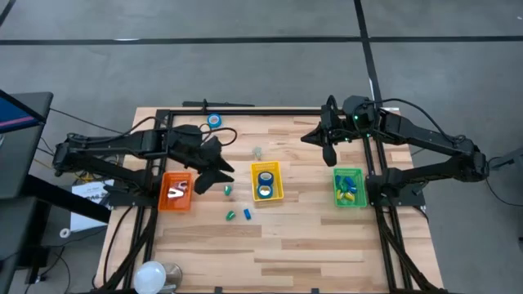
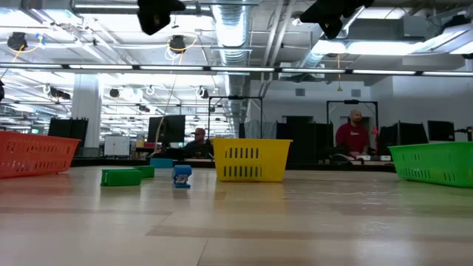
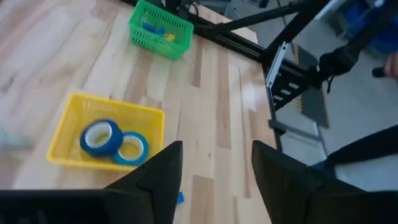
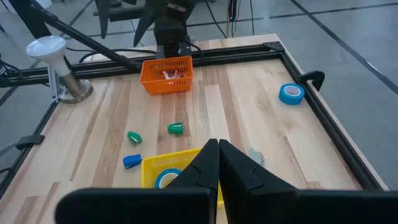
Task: Pick and place Stapler, Stapler remover, tape
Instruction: Put the green stapler into the green basket
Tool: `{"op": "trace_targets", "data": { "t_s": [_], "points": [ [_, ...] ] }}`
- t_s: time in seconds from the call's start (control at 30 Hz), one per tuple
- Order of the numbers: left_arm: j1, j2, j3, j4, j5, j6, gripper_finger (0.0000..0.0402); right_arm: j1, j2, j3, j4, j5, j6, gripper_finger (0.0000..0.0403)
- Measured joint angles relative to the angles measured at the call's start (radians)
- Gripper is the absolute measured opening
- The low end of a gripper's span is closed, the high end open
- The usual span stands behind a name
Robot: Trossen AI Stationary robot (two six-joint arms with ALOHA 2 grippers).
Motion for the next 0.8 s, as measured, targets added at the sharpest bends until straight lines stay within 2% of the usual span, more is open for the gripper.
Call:
{"op": "trace_targets", "data": {
  "t_s": [0.13, 0.27, 0.5, 0.63, 0.8],
  "points": [
    [0.000, 0.044, 0.030, -0.001, 0.000, 0.089, 0.0208, 0.000, 0.000, 0.000, -0.003, 0.000, 0.000, 0.0000],
    [0.001, 0.077, 0.039, -0.007, 0.000, 0.126, 0.0252, 0.000, 0.000, 0.000, -0.007, 0.000, 0.008, 0.0000],
    [0.032, 0.142, 0.039, -0.125, -0.001, 0.183, 0.0318, 0.000, 0.000, 0.000, -0.008, 0.000, 0.010, 0.0000],
    [0.037, 0.198, 0.039, -0.187, -0.005, 0.274, 0.0325, 0.000, 0.000, 0.000, -0.008, 0.000, 0.010, 0.0000],
    [0.037, 0.278, 0.039, -0.244, -0.021, 0.371, 0.0313, 0.000, 0.000, 0.000, -0.008, 0.000, 0.010, 0.0000]
  ]
}}
